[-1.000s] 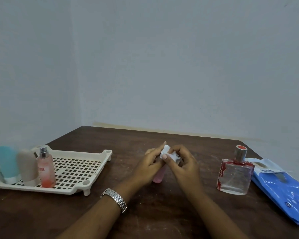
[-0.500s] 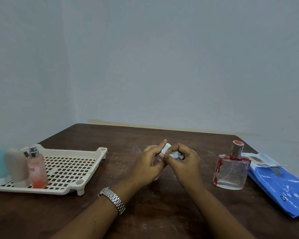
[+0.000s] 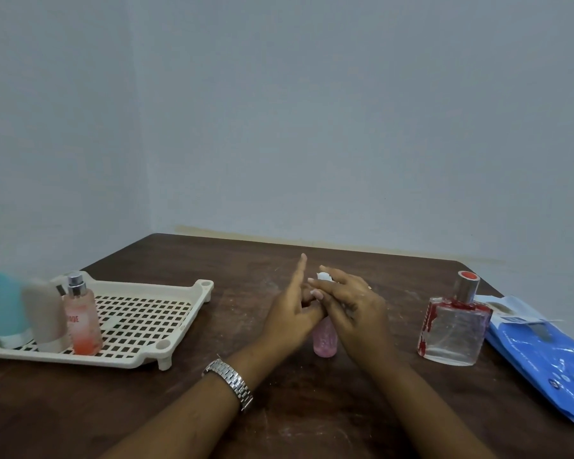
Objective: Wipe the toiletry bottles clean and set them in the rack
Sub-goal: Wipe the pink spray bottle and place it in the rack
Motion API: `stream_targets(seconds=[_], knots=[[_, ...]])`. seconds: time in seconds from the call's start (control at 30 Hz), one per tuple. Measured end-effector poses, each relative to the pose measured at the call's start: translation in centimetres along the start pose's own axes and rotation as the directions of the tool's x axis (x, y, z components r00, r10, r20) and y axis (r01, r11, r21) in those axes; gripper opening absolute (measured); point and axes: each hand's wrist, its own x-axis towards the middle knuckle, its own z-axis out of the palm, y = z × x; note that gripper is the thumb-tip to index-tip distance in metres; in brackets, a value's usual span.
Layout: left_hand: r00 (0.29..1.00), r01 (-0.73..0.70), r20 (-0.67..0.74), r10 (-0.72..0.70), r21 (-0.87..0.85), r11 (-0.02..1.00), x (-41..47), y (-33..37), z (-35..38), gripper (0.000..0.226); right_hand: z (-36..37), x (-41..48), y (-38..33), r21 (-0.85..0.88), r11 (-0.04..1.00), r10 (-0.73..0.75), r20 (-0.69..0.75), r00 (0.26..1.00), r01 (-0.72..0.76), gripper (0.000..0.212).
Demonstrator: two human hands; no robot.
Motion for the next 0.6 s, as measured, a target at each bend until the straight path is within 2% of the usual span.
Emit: stream_targets(seconds=[0.17, 0.23, 0.37, 0.5, 0.6], knots=[[0.994, -0.049, 0.095, 0.045, 0.044, 0.998, -0.7, 0.9, 0.5, 0.083, -0.5, 0.3, -0.5, -0.031, 0.999, 0.015, -0.051, 0.999, -0.017, 0.036], [0.994, -0.084, 0.08, 0.078, 0.083, 0.993, -1.1, 1.6, 1.0, 0.078, -0.4, 0.5, -0.8, -0.052, 0.998, 0.021, -0.099, 0.995, -0.026, 0.039], [0.992, -0.122, 0.037, 0.118, 0.131, 0.984, -1.4, 1.8, 2.1, 0.069, -0.3, 0.8, -1.0, -0.106, 0.994, 0.025, -0.147, 0.989, -0.041, 0.03], [0.989, -0.143, 0.07, 0.134, 0.156, 0.977, -1.8, 2.1, 2.5, 0.08, -1.2, 1.0, -1.4, -0.008, 0.995, 0.1, -0.169, 0.981, -0.102, 0.016], [0.988, -0.144, 0.081, 0.132, 0.178, 0.973, -2.0, 2.3, 2.5, 0.085, -1.7, 1.2, -1.7, 0.082, 0.983, 0.18, -0.209, 0.961, -0.166, 0.018]])
